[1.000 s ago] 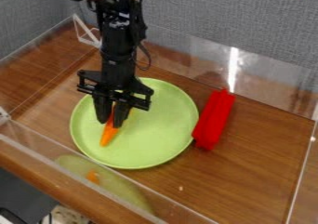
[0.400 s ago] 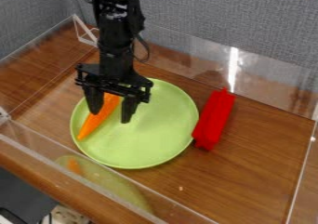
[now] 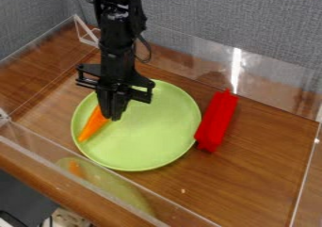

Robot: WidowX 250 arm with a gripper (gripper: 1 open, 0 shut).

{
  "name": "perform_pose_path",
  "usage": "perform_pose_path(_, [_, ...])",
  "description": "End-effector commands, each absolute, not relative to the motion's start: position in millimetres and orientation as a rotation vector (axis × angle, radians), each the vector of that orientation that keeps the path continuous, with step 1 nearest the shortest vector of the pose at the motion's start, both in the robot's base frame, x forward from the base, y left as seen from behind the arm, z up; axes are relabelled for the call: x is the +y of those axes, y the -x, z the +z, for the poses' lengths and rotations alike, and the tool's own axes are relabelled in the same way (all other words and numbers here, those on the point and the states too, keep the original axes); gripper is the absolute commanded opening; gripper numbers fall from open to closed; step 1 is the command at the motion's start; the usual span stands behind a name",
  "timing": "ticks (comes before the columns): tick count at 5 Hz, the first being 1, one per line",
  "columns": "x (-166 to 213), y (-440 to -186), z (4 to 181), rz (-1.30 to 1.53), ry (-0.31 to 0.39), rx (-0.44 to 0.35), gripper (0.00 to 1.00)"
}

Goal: Put the carrot on the right side

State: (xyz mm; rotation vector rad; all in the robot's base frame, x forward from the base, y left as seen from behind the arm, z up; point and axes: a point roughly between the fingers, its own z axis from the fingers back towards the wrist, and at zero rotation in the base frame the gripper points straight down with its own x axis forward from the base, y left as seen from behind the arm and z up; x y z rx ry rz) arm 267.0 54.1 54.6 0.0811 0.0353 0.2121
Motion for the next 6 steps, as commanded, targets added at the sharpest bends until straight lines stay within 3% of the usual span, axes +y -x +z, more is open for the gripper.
perform_pose_path(1, [56, -272, 60.4, 0.215, -0.084, 0.002, 1.0])
perform_pose_path(2, [55, -272, 59.5, 0.22, -0.087, 0.0, 0.0])
perform_pose_path(3, [54, -271, 59.3, 0.223, -0.091, -0.003, 0.0])
perform_pose_path(4, [55, -272, 59.0, 0.223, -0.095, -0.003, 1.0])
perform_pose_path(5, [57, -271, 48.1, 0.228, -0.094, 0.016, 0.0])
perform_pose_path(6, [44, -273, 63.6, 0.214, -0.098, -0.007, 0.0])
